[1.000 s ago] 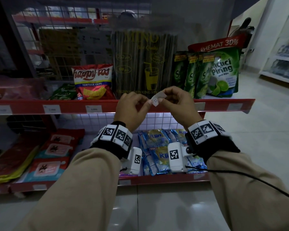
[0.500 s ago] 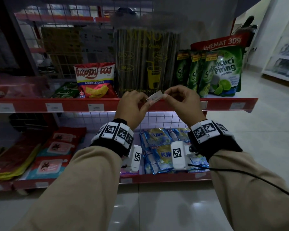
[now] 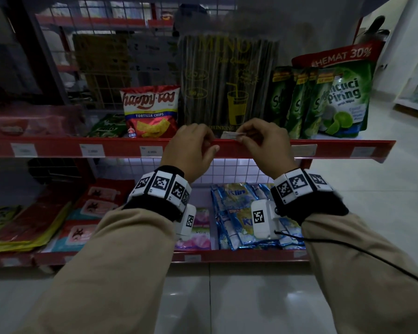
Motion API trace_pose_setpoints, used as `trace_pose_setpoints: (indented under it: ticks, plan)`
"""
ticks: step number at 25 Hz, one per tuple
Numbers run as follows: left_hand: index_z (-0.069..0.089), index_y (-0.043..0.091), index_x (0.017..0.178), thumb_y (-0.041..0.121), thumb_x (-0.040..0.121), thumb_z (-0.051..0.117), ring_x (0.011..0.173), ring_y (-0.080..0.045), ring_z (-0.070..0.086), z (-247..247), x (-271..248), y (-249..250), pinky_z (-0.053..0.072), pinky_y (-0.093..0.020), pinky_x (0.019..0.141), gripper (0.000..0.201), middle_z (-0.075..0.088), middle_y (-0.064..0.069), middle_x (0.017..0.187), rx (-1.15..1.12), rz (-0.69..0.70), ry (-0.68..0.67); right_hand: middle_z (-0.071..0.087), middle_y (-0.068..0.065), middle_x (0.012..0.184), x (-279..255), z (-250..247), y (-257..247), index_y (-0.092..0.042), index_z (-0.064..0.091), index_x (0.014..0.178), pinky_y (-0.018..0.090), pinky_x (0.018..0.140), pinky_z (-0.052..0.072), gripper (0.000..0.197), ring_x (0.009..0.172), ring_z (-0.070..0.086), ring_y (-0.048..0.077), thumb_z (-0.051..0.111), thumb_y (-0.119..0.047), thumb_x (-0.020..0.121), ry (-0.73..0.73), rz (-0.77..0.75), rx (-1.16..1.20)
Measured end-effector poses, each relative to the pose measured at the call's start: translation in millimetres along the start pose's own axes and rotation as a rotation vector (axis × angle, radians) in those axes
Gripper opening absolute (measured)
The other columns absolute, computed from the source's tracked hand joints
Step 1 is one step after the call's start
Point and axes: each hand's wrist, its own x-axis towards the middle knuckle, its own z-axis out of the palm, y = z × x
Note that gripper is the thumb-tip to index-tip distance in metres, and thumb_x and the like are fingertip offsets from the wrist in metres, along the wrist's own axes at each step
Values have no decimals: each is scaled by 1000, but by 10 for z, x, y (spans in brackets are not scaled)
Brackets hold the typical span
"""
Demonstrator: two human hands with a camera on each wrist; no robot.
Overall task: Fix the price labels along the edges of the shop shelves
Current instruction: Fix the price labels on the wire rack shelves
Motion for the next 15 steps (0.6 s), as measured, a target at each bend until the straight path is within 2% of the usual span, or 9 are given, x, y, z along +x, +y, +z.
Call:
trace_pose_setpoints:
  ticks: [2,4,8,12,15]
  plan:
    - [58,19,105,34,88,63,93,-16,48,14,-3,-12,36,-25,76,23,54,7,90,-35,-4,6,65,4,92,5,26,9,-26,68,92,28,81,51,8,86,61,13,66,-20,87,-24,7,-54]
    - [61,18,107,33,88,63,95,-19,46,56,-12,-8,32,-25,76,24,54,2,93,-30,14,10,64,4,94,11,18,13,-28,68,94,24,80,46,10,87,58,11,66,-21,87,-52,-13,-89]
    - [66,12,101,29,90,62,93,-26,46,126,-13,1,32,-29,75,21,55,-7,94,-14,0,40,65,-3,92,16,15,9,-22,68,95,22,76,33,11,92,46,13,64,-16,87,-110,-101,-175]
    - [68,9,99,27,89,63,90,-28,47,135,-6,-7,36,-33,75,20,55,-10,90,16,29,55,59,-6,91,23,-15,36,-21,66,97,23,75,30,11,91,40,13,65,-25,87,-164,-143,-276]
    - [69,9,100,30,89,63,89,-27,46,133,-4,-15,36,-32,75,24,55,-9,90,15,45,57,57,-4,94,49,-39,51,-20,65,100,25,77,30,13,90,38,12,64,-22,87,-224,-152,-345]
